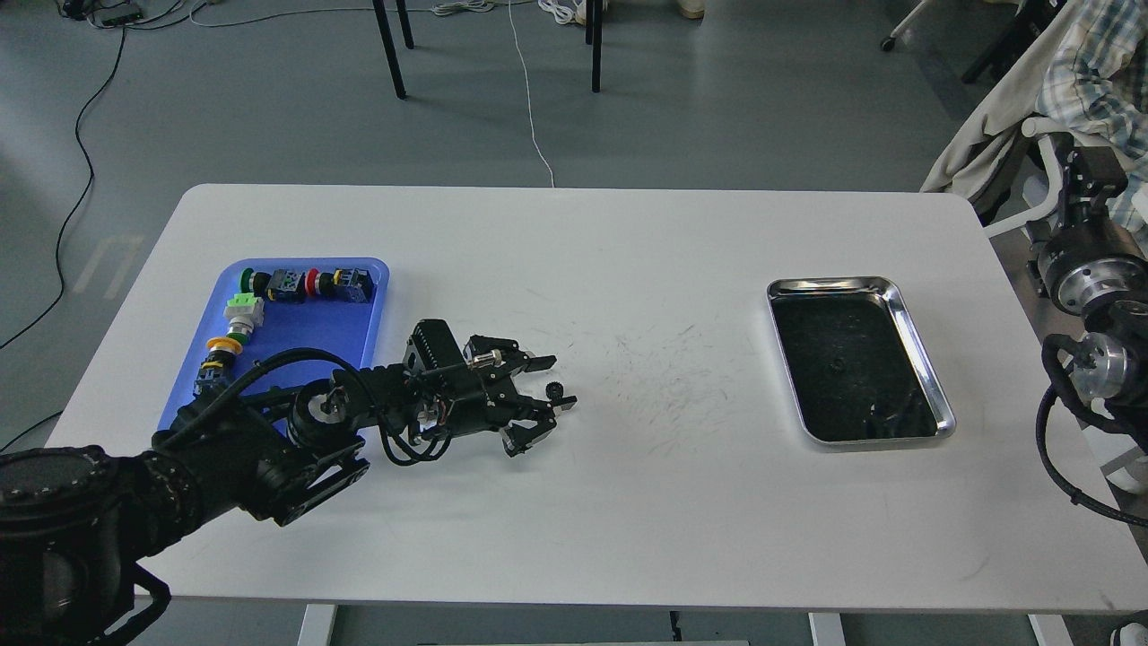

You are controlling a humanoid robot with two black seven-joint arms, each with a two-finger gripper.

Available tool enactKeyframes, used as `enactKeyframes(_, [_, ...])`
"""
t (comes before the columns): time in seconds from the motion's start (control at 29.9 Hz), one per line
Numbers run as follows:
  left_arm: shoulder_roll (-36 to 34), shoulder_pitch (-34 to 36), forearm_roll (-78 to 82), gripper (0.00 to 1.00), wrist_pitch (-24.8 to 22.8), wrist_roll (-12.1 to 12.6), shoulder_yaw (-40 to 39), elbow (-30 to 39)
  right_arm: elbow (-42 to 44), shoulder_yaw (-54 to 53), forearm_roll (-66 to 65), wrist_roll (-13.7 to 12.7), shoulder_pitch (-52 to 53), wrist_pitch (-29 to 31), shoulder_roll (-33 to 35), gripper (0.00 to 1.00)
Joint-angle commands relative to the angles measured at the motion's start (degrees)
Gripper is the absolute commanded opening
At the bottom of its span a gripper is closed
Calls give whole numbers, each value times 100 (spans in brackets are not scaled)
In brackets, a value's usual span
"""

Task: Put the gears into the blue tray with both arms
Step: 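Lower the left gripper onto the black part and close on it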

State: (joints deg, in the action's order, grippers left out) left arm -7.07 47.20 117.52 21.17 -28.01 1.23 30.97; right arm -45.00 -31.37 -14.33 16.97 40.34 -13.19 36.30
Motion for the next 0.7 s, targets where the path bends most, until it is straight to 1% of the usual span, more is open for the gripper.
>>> enactKeyframes(0.0, [22, -9, -1, 44, 1, 1, 0, -74, 0, 0, -9, 8, -8, 1, 0, 96])
enactKeyframes(0.27, [13, -26, -1, 38, 1, 1, 0, -135, 0, 9, -35, 0, -8, 1, -9, 96])
enactKeyframes(0.5, [4, -53, -36, 37, -8, 1, 0, -91, 9, 17, -53, 0, -8, 1, -26, 96])
enactKeyframes(0.67, [-5, -70, -36, 32, -8, 1, 0, -83, 9, 35, -62, 0, -8, 1, -18, 96])
